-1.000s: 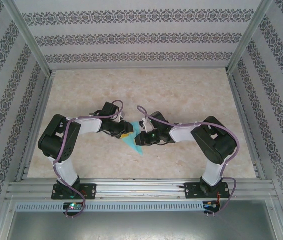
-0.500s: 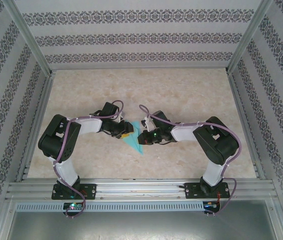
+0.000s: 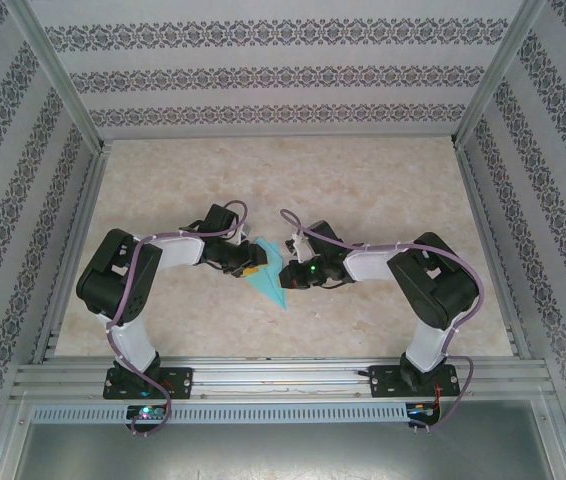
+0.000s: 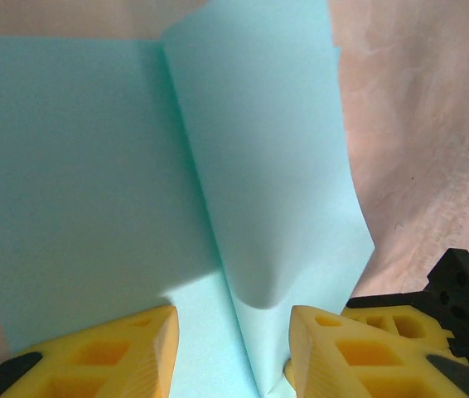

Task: Fold a paper plane with a square sheet of paper (fold left side to right side)
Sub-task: Fourth fold the wing at the center of the table.

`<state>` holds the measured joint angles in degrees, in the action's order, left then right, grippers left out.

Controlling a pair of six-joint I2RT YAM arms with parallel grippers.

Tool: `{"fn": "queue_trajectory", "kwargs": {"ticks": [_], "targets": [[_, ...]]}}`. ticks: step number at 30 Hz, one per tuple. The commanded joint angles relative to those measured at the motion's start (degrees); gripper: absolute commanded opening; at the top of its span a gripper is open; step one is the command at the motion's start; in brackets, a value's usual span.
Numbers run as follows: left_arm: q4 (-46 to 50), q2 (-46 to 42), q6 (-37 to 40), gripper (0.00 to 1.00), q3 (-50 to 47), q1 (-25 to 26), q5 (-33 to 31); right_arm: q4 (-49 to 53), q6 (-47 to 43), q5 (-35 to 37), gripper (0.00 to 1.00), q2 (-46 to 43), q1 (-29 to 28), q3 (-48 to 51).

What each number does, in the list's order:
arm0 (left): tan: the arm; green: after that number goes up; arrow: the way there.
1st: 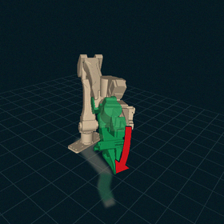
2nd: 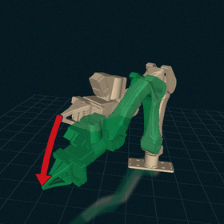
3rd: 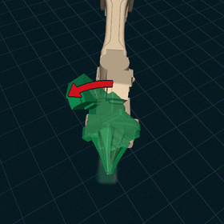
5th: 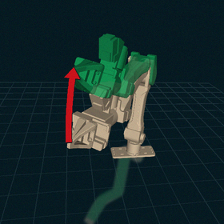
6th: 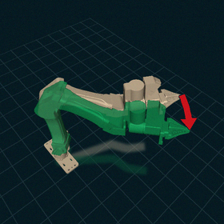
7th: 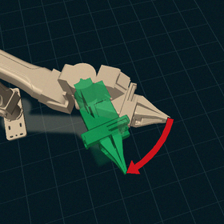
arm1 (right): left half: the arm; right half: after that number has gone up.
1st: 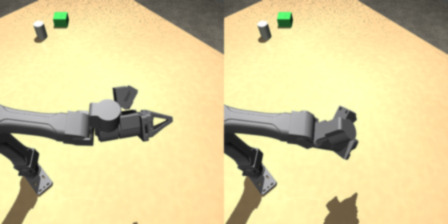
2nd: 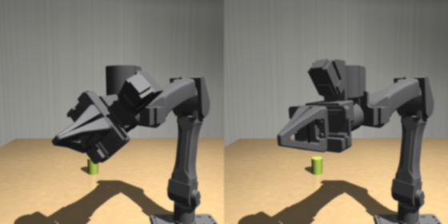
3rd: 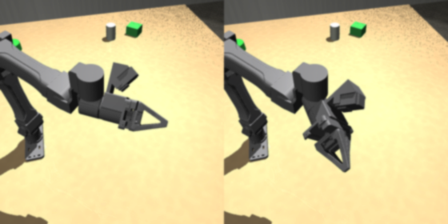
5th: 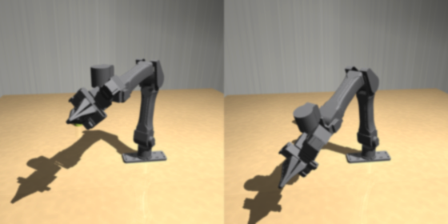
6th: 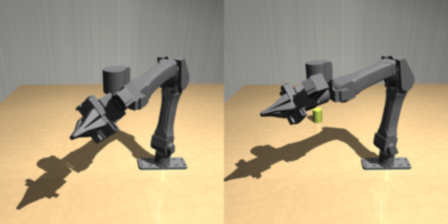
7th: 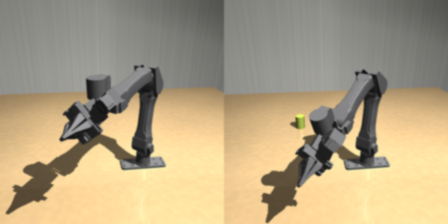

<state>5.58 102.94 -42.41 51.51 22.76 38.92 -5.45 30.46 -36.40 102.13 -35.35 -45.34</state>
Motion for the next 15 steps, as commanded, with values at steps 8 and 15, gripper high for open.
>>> {"fn": "queue_trajectory", "kwargs": {"ticks": [8, 15], "targets": [[2.6, 2.4, 0.7, 0.41, -0.4, 0.4, -3.5, 2.6, -2.4, 0.9, 0.11, -0.4, 0.7, -1.3], [2.3, 2.5, 0.6, 0.41, -0.4, 0.5, -3.4, 3.5, -2.8, 1.2, 0.11, 0.5, 0.6, -2.4]]}}
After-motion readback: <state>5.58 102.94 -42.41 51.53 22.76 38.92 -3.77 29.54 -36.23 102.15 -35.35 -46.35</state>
